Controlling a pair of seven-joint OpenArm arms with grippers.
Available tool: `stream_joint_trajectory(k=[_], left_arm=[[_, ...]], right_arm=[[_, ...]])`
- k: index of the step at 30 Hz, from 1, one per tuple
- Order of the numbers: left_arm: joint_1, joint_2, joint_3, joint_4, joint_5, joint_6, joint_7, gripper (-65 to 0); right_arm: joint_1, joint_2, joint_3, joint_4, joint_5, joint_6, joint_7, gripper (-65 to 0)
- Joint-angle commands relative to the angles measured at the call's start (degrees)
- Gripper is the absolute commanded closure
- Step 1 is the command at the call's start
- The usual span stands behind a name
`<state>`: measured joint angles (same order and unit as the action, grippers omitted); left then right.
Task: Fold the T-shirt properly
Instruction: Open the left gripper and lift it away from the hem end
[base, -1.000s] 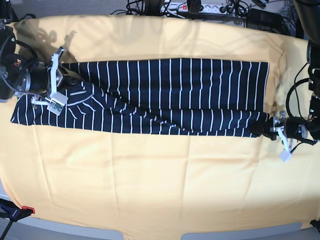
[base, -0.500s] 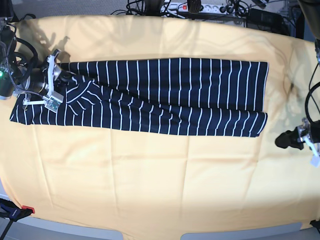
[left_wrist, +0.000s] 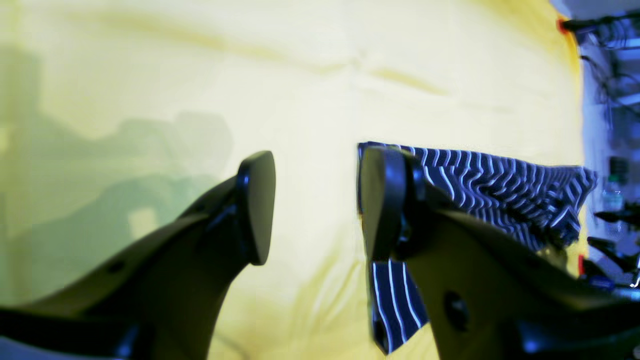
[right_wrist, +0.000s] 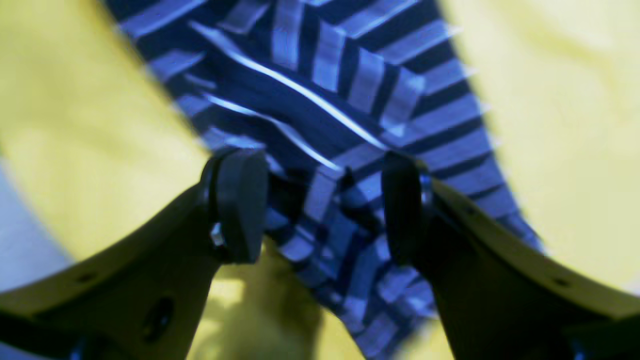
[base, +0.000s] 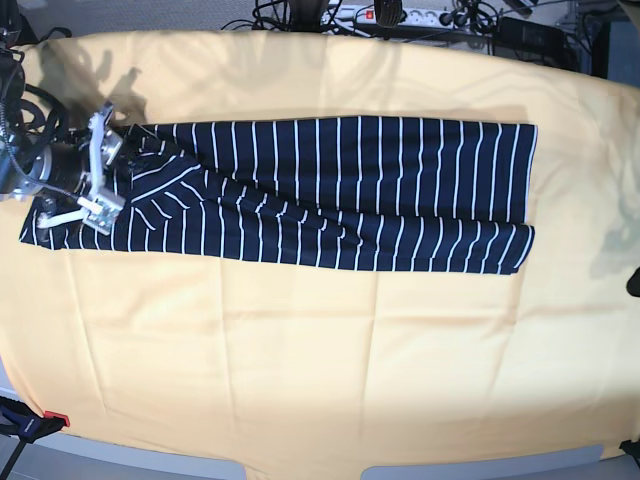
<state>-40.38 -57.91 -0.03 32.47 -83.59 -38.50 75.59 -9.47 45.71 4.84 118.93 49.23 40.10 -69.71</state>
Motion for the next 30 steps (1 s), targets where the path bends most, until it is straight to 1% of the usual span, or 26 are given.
stream_joint_trajectory(k=[1, 2, 3, 5, 6, 7, 8, 9, 11, 13, 15, 18, 21, 22, 23, 24, 25, 26, 27, 29, 30], left_arm=[[-1.51, -2.51, -0.48, 0.57, -1.41, -0.26, -0.55, -30.0], [-1.46, -3.26, -0.48, 0.57, -1.41, -0.28, -0.55, -30.0], [-1.36, -4.0, -0.48, 0.57, -1.41, -0.28, -0.55, -30.0], [-1.36, -4.98, -0.48, 0.57, -1.41, -0.28, -0.52, -30.0], [-1.36, -5.31, -0.48, 0.57, -1.41, -0.26, -0.52, -30.0], [-1.38, -5.46, -0.48, 0.57, -1.41, -0.26, -0.52, -30.0], [-1.36, -5.6, -0.48, 0.57, -1.41, -0.26, -0.5, -30.0], [-1.36, -5.62, -0.48, 0.57, -1.41, -0.26, -0.48, -30.0], [-1.33, -5.62, -0.48, 0.55, -1.41, -0.26, -0.07, -30.0], [-1.16, -5.62, -0.48, 0.52, -1.41, -0.26, -0.09, -30.0], [-0.85, -5.51, -0.48, 0.52, -1.41, 0.66, -0.13, -30.0], [-0.55, -4.94, -0.48, 0.52, -1.41, 1.2, -0.13, -30.0], [-0.55, -3.89, -0.48, 0.52, -1.41, 0.98, -0.11, -29.9], [-0.57, -3.34, -0.48, 0.52, -1.41, 0.98, -0.09, -29.6], [-0.55, -2.73, -0.48, 0.52, -1.41, 0.98, 0.04, -27.3], [-0.55, -1.95, -0.48, 0.52, -1.41, 0.94, 0.2, -22.1], [-0.57, -1.03, -0.46, 0.55, -1.41, 0.59, 0.57, -14.3], [-0.57, -0.04, -0.39, 0.7, -1.41, -0.72, 1.14, -7.7], [-0.57, 1.07, -0.15, 1.22, -1.41, -1.5, 1.84, -4.0], [-0.57, 3.78, 1.03, 2.75, -1.41, -1.5, 4.17, -3.7], [-0.55, 5.25, 1.86, 3.69, -1.41, -1.5, 4.41, -4.8]], right_arm=[[0.74, 1.31, 1.62, 0.61, -1.62, -0.1, 0.11, -37.7], [0.74, 1.31, 2.4, 0.61, -3.28, -0.9, 0.22, -37.7], [0.74, 1.31, 3.06, 0.61, -4.72, -2.91, 0.81, -37.7], [0.59, 1.29, 3.91, 0.61, -5.03, -6.34, 2.54, -37.7], [0.59, 1.29, 3.91, 0.61, -2.99, -7.06, 3.91, -37.7], [0.59, 1.29, 3.91, 0.61, 0.76, -7.15, 5.4, -37.7], [0.59, 1.14, 3.89, 0.61, 5.51, -6.67, 7.1, -37.7], [0.61, 0.59, 3.89, 0.61, 9.92, -5.07, 8.48, -37.7], [0.81, -1.81, 3.89, 0.61, 15.3, -0.1, 9.11, -37.7], [0.74, -5.14, 3.87, 0.61, 18.45, -0.1, 9.11, -37.7], [0.85, -8.61, 3.82, 0.61, 17.53, -0.1, 9.14, -37.7], [1.57, -12.37, 3.78, 0.59, 13.11, -0.1, 9.64, -37.7], [1.55, -14.49, 3.78, 0.5, 11.74, -0.1, 11.04, -37.7], [1.55, -14.62, 3.78, 0.48, 11.52, -0.1, 11.04, -37.7], [1.57, -14.6, 3.78, 0.48, 10.95, -0.1, 11.02, -37.7], [1.57, -14.56, 3.78, 0.48, 9.97, -0.1, 11.02, -37.7], [1.57, -14.56, 3.78, 0.48, 8.41, -0.1, 11.02, -37.7], [1.55, -14.58, 3.78, 0.48, 7.1, -0.1, 11.02, -37.7], [1.53, -14.56, 3.78, 0.48, 5.86, -0.1, 11.02, -37.7], [1.53, -14.56, 3.8, 0.48, 2.56, -0.1, 10.99, -37.7], [1.53, -14.53, 3.8, 0.48, 0.57, -0.1, 11.02, -37.7]])
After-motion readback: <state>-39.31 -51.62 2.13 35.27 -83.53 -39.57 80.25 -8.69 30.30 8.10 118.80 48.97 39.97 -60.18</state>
